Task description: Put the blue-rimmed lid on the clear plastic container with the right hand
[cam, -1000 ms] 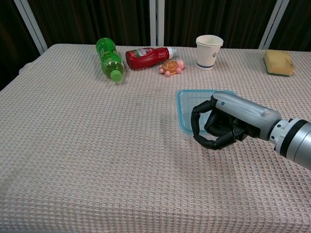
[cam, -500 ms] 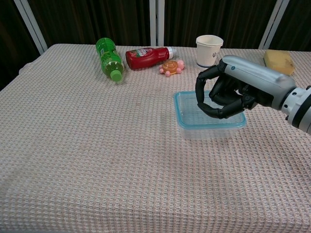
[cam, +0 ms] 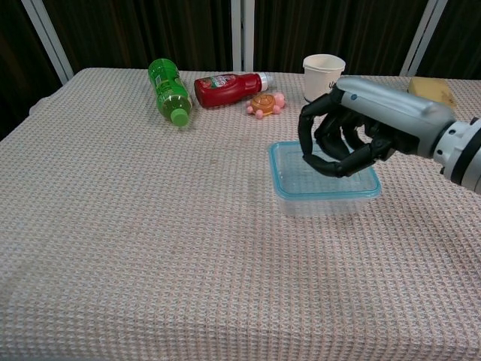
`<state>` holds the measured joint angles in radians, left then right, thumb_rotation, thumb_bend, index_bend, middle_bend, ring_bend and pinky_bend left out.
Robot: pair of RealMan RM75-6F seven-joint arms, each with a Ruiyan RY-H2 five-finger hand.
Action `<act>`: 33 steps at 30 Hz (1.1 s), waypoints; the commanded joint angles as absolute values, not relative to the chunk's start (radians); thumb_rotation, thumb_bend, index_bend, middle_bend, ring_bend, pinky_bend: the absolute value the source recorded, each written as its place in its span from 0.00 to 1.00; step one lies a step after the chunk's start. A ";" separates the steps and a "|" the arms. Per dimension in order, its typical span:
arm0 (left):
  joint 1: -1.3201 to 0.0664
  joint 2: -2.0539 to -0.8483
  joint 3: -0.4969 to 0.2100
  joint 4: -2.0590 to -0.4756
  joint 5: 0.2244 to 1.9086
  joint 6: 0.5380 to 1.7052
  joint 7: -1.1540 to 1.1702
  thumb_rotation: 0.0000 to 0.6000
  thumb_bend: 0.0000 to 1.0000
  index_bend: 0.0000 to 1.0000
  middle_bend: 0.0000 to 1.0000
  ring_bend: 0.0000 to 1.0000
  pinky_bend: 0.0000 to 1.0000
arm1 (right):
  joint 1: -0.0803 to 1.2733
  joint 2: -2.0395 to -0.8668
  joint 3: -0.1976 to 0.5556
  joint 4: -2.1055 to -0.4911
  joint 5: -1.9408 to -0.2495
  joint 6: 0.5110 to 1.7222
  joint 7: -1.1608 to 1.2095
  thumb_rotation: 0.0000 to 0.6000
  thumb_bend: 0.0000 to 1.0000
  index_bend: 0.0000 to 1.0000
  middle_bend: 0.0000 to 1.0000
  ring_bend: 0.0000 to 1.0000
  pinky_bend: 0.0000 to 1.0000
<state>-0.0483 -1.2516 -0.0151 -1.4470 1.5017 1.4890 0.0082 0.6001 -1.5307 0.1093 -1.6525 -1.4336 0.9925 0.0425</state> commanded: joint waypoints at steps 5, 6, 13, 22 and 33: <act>-0.039 -1.252 -0.011 -1.447 1.497 1.496 0.006 1.00 0.00 0.12 0.08 0.00 0.00 | 0.682 -1.642 0.105 -1.564 -1.421 0.869 0.147 1.00 0.62 0.93 0.90 0.80 0.90; -0.038 -1.253 -0.011 -1.445 1.496 1.496 0.004 1.00 0.00 0.12 0.08 0.00 0.00 | 0.685 -1.650 0.104 -1.554 -1.416 0.863 0.147 1.00 0.63 0.93 0.90 0.80 0.90; -0.035 -1.256 -0.010 -1.438 1.495 1.498 -0.001 1.00 0.00 0.12 0.08 0.00 0.00 | 0.701 -1.680 0.101 -1.517 -1.398 0.840 0.147 1.00 0.63 0.93 0.91 0.80 0.91; -0.034 -1.259 -0.011 -1.431 1.492 1.495 -0.008 1.00 0.00 0.12 0.08 0.00 0.00 | 0.694 -1.681 0.098 -1.514 -1.403 0.868 0.151 1.00 0.63 0.93 0.91 0.80 0.91; -0.044 -1.257 -0.019 -1.423 1.499 1.495 -0.019 1.00 0.00 0.12 0.08 0.00 0.00 | 0.538 -1.501 0.095 -1.606 -1.462 1.184 -0.044 1.00 0.47 0.79 0.80 0.68 0.79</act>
<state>-0.0442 -1.2568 -0.0191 -1.4232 1.4994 1.4948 -0.0192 0.6062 -1.5766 0.0971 -1.5704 -1.4657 1.1008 0.0687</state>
